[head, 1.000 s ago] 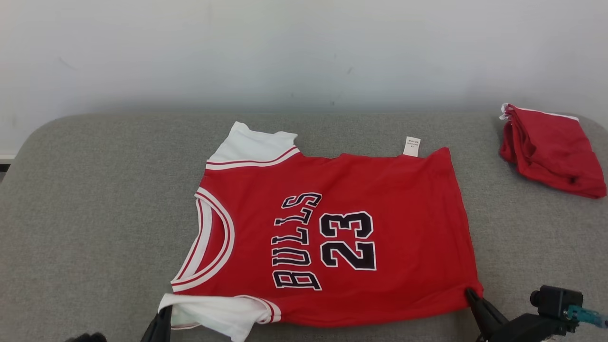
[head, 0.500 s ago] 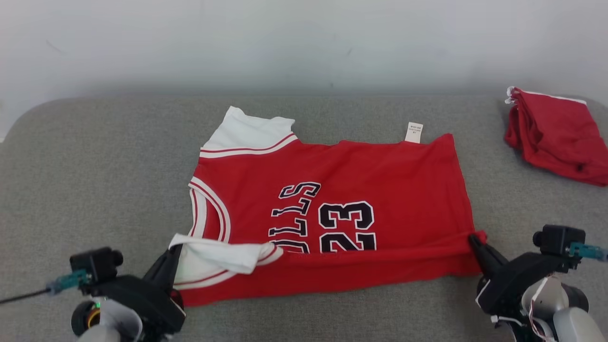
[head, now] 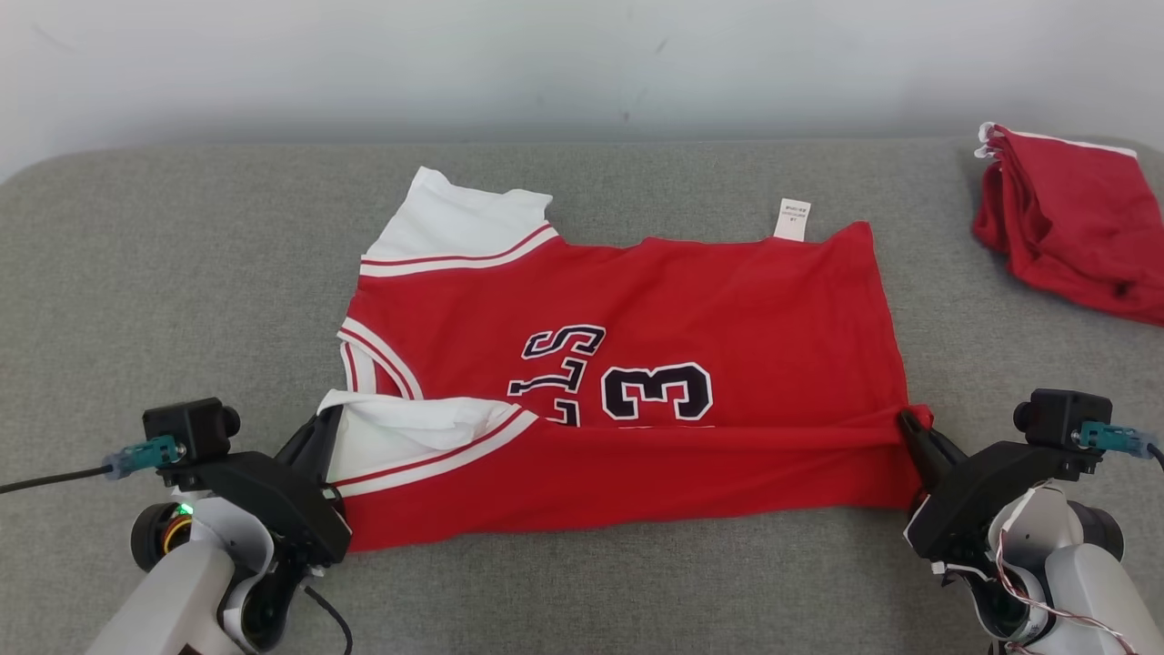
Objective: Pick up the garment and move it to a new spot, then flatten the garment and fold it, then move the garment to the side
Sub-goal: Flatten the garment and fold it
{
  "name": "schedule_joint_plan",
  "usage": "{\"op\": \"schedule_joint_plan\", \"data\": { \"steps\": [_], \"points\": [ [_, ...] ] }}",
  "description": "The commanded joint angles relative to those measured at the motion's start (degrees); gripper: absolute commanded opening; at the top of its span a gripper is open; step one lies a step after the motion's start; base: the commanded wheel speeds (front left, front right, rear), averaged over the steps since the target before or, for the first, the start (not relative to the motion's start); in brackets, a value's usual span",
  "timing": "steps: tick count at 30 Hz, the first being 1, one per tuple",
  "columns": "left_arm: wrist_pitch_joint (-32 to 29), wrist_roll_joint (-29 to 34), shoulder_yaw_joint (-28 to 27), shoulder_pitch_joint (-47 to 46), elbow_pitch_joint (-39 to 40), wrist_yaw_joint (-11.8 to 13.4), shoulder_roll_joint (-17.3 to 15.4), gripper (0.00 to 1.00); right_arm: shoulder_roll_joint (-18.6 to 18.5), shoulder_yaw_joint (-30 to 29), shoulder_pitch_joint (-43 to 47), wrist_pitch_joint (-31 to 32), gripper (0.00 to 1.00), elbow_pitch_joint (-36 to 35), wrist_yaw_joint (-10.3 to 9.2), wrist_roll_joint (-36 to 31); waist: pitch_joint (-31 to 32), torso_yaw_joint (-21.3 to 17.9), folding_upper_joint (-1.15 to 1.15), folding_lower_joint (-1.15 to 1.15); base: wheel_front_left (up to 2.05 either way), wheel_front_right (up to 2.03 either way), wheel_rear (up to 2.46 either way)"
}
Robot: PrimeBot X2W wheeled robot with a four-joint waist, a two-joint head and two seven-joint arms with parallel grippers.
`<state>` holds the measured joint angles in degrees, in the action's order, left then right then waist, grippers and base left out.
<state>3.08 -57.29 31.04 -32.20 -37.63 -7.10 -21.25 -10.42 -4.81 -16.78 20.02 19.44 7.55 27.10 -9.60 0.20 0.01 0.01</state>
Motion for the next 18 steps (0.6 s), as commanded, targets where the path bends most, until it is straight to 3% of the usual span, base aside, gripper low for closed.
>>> {"op": "schedule_joint_plan", "data": {
  "steps": [1, 3, 4, 5, 6, 18],
  "points": [
    [0.63, 0.29, 0.09, -0.77, -0.66, -0.22, 0.03, 0.0, -0.27, 0.12, -0.72, -0.82, 0.0, 0.09, -0.16, -0.41, 0.22, -0.15, -0.01, -0.01, 0.0, 0.0, 0.0],
    [1.75, 0.11, 0.73, -1.09, -2.32, -0.42, 0.36, 0.0, -0.54, 0.73, -0.86, -2.02, 0.0, 0.72, -0.16, -0.62, 0.74, -0.28, -0.01, -0.01, 0.0, 0.0, 0.0],
    [2.52, 0.3, 1.02, -1.3, -3.13, -0.4, 0.41, 0.0, -0.65, 1.05, -0.79, -2.46, 0.14, 1.05, -0.16, -0.77, 1.05, -0.35, -0.01, -0.01, 0.0, 0.0, 0.0],
    [3.22, 0.73, 1.51, -1.57, -3.85, -0.32, 0.52, 0.3, -0.82, 1.38, -0.67, -2.83, 0.44, 1.35, -0.16, -0.84, 1.36, -0.38, -0.01, -0.01, 0.0, 0.0, 0.0],
    [4.07, 1.17, 2.04, -1.72, -4.34, -0.34, 0.67, 0.99, -0.97, 1.69, -0.62, -3.14, 1.0, 1.68, -0.16, -0.72, 1.66, -0.41, -0.01, -0.01, 0.0, 0.0, 0.0],
    [11.67, 2.85, 3.06, 2.8, -5.28, -0.39, 0.27, 1.0, -4.28, 5.34, 3.04, -10.21, 1.0, 2.33, -0.16, -2.73, 5.42, 0.53, -0.01, -0.01, 0.0, 0.0, 0.0]
  ]
}}
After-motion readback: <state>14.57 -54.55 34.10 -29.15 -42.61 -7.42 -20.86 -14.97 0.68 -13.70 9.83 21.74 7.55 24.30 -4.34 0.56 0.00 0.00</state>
